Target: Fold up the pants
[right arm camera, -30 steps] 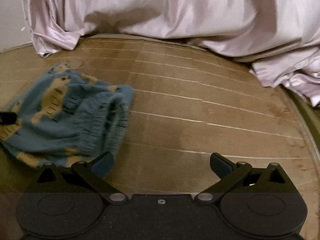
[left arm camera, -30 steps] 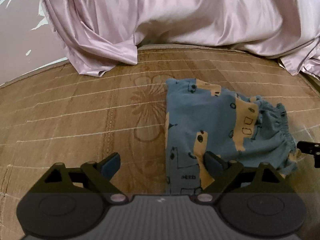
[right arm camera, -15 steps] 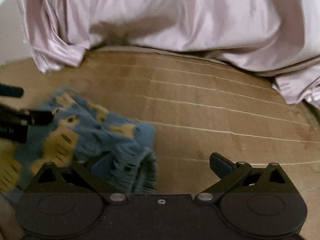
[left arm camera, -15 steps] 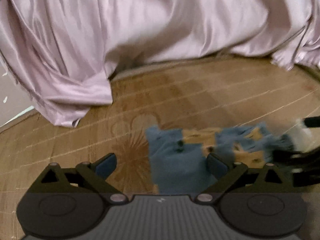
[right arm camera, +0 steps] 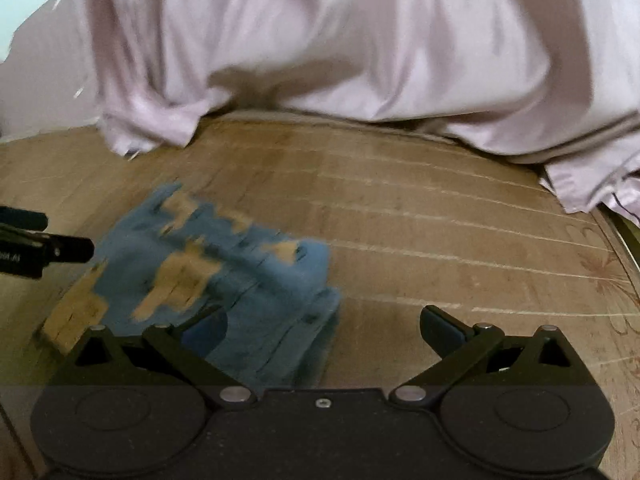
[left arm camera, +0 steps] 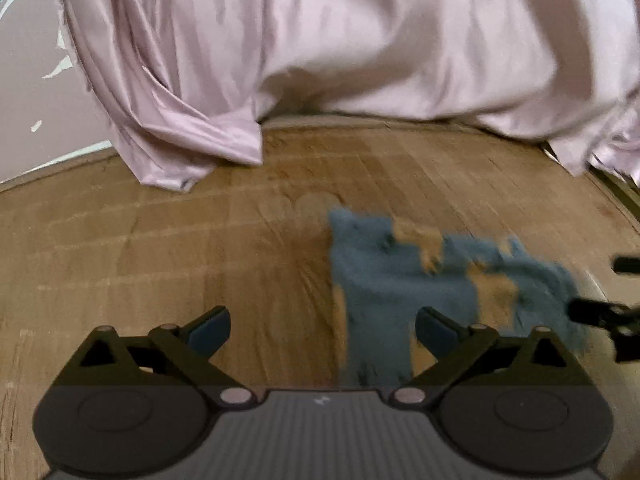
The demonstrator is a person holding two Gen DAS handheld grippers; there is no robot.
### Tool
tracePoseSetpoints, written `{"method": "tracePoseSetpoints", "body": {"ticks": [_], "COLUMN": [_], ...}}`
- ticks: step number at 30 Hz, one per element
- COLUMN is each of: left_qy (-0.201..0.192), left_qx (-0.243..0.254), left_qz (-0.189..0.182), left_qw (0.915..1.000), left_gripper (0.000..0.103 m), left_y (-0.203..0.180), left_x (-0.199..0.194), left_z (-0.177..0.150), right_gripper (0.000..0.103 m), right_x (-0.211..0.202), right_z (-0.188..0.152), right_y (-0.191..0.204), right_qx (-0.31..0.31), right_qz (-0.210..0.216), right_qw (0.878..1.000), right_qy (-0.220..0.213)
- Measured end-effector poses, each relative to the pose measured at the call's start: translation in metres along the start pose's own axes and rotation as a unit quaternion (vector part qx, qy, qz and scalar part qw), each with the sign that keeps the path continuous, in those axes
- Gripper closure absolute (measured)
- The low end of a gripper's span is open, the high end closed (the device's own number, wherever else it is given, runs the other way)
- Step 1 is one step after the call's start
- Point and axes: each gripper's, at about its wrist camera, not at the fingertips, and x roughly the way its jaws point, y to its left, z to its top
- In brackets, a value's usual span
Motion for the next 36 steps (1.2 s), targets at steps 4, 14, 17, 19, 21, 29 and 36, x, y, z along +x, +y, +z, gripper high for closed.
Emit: {"method": "tracePoseSetpoints", "body": {"ticks": [4, 14, 17, 19, 21, 29, 36], "left_qy": [0.021, 0.028, 0.030, 0.033, 0.031, 0.021, 0.044], "left_qx": [0.045, 0.031, 0.028, 0.025, 0.022, 0.028, 0.027], "left_qz": [0.021, 0.011, 0.010, 0.011, 0.010, 0.000, 0.012], "left_qw": [0.9986, 0.9991, 0.9991, 0.9991, 0.9993, 0.9994, 0.9986], "left_gripper": [0.002, 0.000, 0.000, 0.000, 0.000, 0.000, 0.000], "left_y": [-0.006, 0.005, 0.004, 0.004, 0.003, -0.006, -0.006], "left_x": [-0.003, -0.012, -0.011, -0.012, -0.016, -0.012, -0.002], "left_z": [-0.031, -0.041, -0.042, -0.040, -0.036, -0.024, -0.035], "right_gripper": [0.001, 0.001, 0.001, 0.001, 0.001, 0.001, 0.001], "right_x": [0.010, 0.010, 0.009, 0.004, -0.006, 0.009, 0.032], "right_z": [-0.013, -0.018, -0.018, -0.017, -0.014, 0.006, -0.004], "right_y": [0.007, 0.008, 0.006, 0.005, 0.002, -0.011, -0.011], "right_qx": [-0.016, -0.011, -0.007, -0.003, 0.002, 0.021, 0.013], "right_qz": [-0.008, -0.004, -0.003, -0.003, -0.005, -0.020, -0.055], "right_qw": [0.999, 0.999, 0.999, 0.999, 1.000, 0.999, 0.998], "right_qy": [0.036, 0.050, 0.050, 0.037, 0.004, -0.045, -0.007]}}
